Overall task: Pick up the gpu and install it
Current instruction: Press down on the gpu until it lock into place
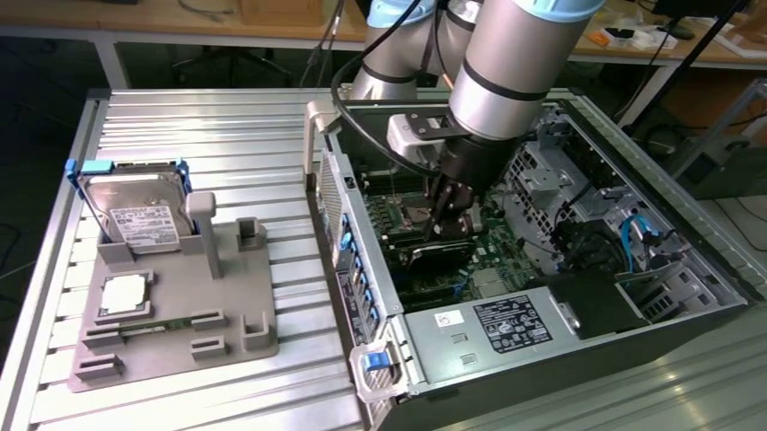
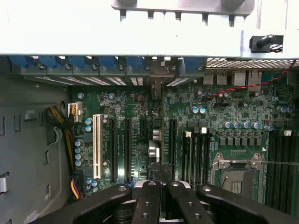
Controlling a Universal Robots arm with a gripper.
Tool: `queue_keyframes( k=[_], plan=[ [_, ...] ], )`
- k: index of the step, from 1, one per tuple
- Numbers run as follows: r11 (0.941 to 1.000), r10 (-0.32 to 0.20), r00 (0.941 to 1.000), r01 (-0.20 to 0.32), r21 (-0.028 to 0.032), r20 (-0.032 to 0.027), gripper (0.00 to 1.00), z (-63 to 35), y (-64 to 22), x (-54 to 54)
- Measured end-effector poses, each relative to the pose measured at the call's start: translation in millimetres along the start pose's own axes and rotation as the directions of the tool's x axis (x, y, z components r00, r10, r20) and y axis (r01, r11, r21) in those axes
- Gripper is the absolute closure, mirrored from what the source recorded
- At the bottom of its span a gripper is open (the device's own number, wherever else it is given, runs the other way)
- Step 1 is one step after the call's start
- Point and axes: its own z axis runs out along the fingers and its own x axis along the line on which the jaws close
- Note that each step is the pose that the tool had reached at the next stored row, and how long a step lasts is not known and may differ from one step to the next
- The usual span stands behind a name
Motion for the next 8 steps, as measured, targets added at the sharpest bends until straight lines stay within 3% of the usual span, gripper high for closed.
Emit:
queue_keyframes(
  k=[8],
  plan=[
    [1.0, 0.0, 1.0, 0.0, 0.0023, -0.0006, 0.89, 10.0, -0.1, -0.7]
  ],
)
